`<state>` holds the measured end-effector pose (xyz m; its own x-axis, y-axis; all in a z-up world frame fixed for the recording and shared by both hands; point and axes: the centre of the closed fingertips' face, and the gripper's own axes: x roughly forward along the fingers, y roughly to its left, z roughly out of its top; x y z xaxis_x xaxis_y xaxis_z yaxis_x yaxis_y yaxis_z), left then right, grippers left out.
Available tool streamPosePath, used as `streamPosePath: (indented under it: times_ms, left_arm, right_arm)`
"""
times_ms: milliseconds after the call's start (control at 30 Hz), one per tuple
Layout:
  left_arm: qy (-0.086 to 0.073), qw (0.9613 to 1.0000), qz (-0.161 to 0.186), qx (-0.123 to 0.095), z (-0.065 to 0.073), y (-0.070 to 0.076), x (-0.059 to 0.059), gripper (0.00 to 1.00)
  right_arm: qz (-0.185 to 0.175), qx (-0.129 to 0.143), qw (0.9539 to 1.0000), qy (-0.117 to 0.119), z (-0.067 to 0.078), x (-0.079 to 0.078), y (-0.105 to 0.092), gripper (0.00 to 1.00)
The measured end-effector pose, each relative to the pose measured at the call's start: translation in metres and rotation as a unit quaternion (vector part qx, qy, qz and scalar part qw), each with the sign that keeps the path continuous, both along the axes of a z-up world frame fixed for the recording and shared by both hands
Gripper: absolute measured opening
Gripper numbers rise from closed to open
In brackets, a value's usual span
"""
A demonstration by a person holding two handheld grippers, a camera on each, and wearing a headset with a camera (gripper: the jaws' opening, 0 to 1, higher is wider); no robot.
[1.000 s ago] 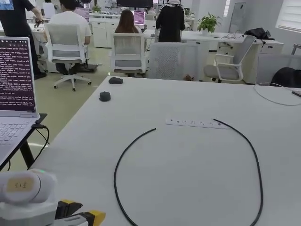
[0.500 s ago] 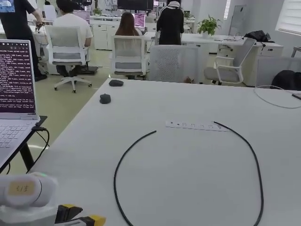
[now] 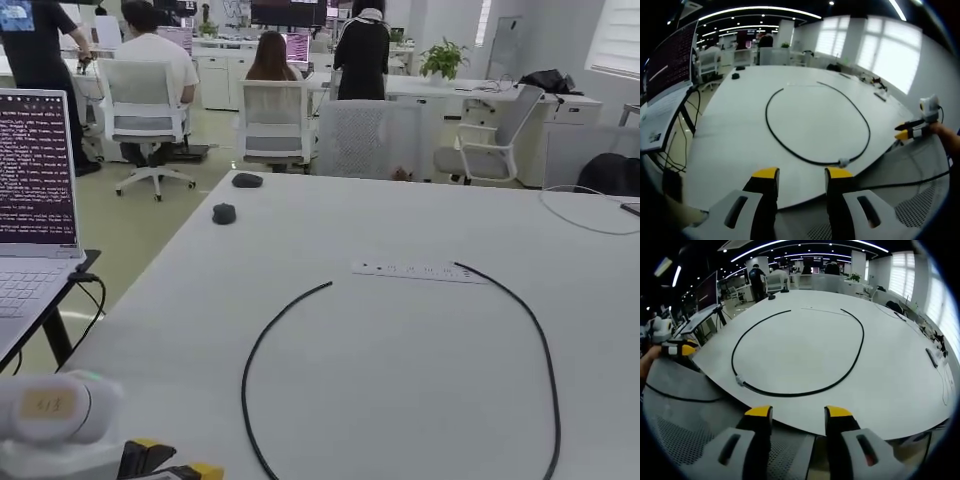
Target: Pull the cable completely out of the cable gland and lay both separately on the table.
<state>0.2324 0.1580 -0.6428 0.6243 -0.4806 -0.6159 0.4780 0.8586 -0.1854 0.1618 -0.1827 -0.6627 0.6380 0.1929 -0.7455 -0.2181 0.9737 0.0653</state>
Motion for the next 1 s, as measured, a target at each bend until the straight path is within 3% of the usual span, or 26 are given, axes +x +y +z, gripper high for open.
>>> streamPosePath:
  times_ms: [167,333,400,500,600,700,767,867,900,933,967,1000]
  left_arm:
    - [0.003,1.0000,-0.004,0.001,-0.001,-0.001,-0.001,0.37]
    - [0.001,0.9990,-0.037,0.023,-0.001,-0.008,-0.005,0.40]
    - [0.004,0.9952,-0.074,0.064,-0.004,-0.010,-0.010,0.42]
    - [-0.017,0.9842,-0.131,0.118,0.003,-0.020,-0.009,0.44]
    - [-0.034,0.9745,-0.176,0.136,0.016,-0.039,-0.004,0.47]
    - [-0.050,0.9680,-0.214,0.121,0.028,-0.067,0.002,0.47]
    - [-0.054,0.9592,-0.254,0.112,0.028,-0.092,0.003,0.47]
    - [-0.041,0.9394,-0.314,0.131,0.013,-0.120,-0.002,0.47]
    - [-0.033,0.9272,-0.345,0.141,0.002,-0.131,-0.006,0.47]
    - [-0.024,0.9193,-0.363,0.150,-0.006,-0.136,-0.008,0.47]
    - [-0.002,0.9057,-0.391,0.163,-0.020,-0.141,-0.014,0.47]
    - [0.013,0.8970,-0.408,0.169,-0.030,-0.145,-0.019,0.48]
  right_arm:
    - [0.001,0.001,1.0000,-0.001,0.000,0.000,0.000,0.43]
    - [0.001,0.001,1.0000,-0.005,0.001,0.001,0.000,0.43]
    - [0.007,-0.001,1.0000,-0.004,0.001,0.001,0.001,0.42]
    - [0.007,0.001,0.9999,-0.007,0.002,0.002,0.001,0.43]
    - [0.009,0.001,0.9999,-0.007,0.002,0.002,0.002,0.42]
    - [0.008,0.002,0.9999,-0.010,0.002,0.002,0.001,0.42]
    - [0.009,0.004,0.9999,-0.010,0.003,0.002,0.002,0.42]
    - [0.010,0.006,0.9999,-0.012,0.003,0.002,0.003,0.41]
    - [0.010,0.006,0.9998,-0.013,0.004,0.002,0.003,0.41]
    - [0.010,0.007,0.9998,-0.013,0.004,0.002,0.003,0.41]
    - [0.010,0.007,0.9998,-0.014,0.004,0.002,0.003,0.41]
    - [0.010,0.006,0.9998,-0.014,0.003,0.002,0.003,0.41]
